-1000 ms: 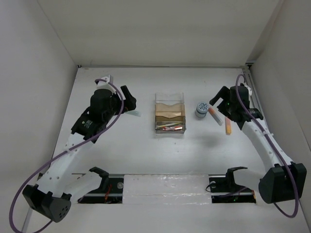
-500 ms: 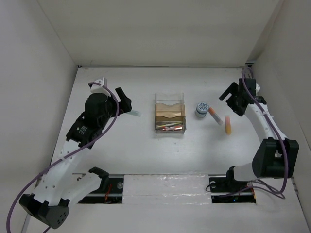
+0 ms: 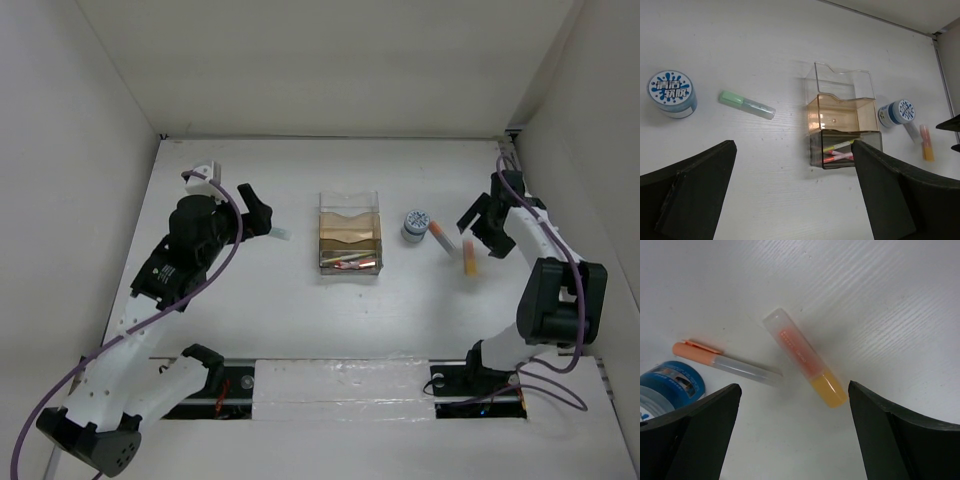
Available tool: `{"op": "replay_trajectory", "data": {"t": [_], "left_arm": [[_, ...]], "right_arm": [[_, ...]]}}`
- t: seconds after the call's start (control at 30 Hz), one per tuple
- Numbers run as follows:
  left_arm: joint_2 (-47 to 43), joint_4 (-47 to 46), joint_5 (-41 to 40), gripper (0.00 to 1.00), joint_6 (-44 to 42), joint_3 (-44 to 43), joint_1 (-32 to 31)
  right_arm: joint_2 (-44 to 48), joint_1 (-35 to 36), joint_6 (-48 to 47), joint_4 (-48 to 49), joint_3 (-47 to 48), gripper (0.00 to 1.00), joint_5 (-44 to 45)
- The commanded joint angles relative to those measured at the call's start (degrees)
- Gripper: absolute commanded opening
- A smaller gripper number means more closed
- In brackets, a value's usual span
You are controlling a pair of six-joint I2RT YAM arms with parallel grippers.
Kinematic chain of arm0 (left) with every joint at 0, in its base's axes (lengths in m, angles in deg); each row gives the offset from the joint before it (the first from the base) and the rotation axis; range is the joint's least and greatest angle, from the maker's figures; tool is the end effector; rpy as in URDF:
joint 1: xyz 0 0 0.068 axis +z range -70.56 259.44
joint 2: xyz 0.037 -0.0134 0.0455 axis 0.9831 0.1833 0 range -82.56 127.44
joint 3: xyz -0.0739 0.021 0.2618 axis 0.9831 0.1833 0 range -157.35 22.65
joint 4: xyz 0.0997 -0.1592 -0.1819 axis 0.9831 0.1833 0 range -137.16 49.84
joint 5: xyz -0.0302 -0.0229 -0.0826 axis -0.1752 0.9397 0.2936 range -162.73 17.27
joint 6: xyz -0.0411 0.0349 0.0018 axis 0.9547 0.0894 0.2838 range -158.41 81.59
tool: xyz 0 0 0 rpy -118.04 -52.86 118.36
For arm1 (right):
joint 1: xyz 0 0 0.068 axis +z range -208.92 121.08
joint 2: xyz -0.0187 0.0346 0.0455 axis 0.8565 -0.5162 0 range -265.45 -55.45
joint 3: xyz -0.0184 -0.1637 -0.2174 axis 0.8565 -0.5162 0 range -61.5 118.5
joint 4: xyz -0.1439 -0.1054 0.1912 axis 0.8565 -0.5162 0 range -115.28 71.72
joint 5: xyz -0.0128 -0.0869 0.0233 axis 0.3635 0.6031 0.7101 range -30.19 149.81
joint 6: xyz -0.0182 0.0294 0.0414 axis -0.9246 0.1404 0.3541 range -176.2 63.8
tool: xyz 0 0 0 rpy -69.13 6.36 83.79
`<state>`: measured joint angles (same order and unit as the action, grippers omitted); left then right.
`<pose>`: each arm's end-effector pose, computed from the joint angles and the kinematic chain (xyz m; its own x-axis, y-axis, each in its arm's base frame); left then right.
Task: Sort the stationery into containers
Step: Grab a piece of stationery with the right arm
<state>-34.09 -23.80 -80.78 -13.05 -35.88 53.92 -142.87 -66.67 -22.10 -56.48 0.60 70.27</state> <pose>0.1664 -0.0738 0.3879 -0.3176 -0.3183 -0.8932 0.1855 0.9029 -0.3877 0.3002 -0.0473 0.2291 -0.6150 0.6401 -0.4605 0.6734 0.7302 0.1156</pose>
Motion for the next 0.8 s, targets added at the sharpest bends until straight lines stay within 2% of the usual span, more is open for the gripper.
{"op": "replay_trajectory", "data": {"t": [0.0,0.47,0.53,0.77], "left_arm": [[-1.1,-1.8,1.7,0.99,-1.1,0.6,0.0],[-1.1,-1.8,2.9,0.99,-1.6,0.6,0.0],[-1.1,-1.8,2.9,0.99,-1.6,0.6,0.0],[-1.1,-2.3,3.4,0.99,-2.2,0.6,0.0]], "right_arm": [[-2.1,-0.3,-1.6,-1.3,-0.2,0.94,0.6],[-8.9,-0.9,-2.1,-6.8,3.4,0.80,0.1],[-9.7,-0.9,-2.1,-7.6,3.9,0.75,0.1],[-14.7,-0.9,-2.1,-8.6,5.0,0.71,1.1]]}}
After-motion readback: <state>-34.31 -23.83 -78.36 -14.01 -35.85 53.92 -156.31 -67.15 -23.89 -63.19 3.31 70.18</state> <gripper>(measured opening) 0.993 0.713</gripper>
